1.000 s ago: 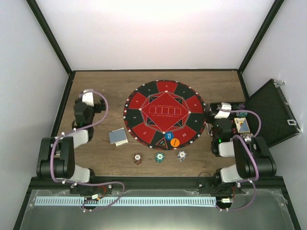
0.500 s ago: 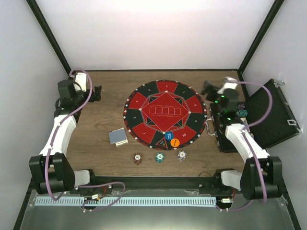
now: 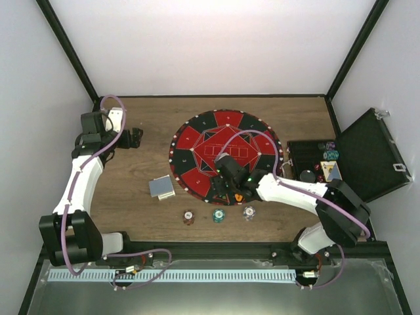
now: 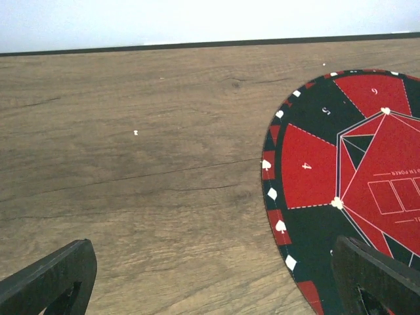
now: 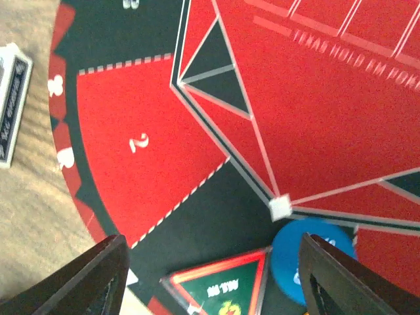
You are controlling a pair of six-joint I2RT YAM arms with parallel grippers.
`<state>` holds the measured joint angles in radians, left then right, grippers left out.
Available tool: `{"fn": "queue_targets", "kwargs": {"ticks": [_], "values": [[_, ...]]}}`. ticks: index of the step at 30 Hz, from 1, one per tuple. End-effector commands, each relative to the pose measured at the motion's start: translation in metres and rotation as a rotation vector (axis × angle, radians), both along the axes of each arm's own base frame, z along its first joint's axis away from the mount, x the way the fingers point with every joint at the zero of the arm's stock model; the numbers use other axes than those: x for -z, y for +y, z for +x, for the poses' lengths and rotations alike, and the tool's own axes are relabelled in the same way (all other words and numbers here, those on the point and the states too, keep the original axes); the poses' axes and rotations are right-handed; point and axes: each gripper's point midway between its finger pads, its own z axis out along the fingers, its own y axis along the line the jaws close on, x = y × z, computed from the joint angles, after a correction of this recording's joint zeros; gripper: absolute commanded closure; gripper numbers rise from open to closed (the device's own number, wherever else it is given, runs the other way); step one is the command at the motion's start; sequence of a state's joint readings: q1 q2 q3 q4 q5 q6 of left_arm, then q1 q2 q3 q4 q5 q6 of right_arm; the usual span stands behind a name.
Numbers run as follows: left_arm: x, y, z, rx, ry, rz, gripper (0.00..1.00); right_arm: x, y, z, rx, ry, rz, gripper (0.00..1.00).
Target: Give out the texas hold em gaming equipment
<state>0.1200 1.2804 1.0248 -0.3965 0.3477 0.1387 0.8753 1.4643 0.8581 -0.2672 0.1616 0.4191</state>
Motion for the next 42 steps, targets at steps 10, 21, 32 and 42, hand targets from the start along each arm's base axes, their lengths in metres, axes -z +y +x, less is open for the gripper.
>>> {"fn": "queue_targets", "kwargs": {"ticks": [10, 21, 32, 42], "values": [[-0.017, -0.003, -0.007, 0.019, -0.016, -0.013, 0.00, 0.042, -0.016, -0.049, 0.034, 0.177, -0.098, 0.40], [-0.024, -0.005, -0.006, 0.028, -0.028, -0.021, 0.00, 0.062, -0.027, -0.067, 0.020, 0.249, -0.123, 0.42], [-0.026, -0.006, -0.003, 0.028, -0.017, -0.038, 0.00, 0.067, -0.020, -0.062, 0.005, 0.230, -0.182, 0.56], [-0.026, -0.008, -0.002, 0.030, -0.003, -0.058, 0.00, 0.072, -0.011, -0.059, -0.001, 0.207, -0.233, 0.66]]}}
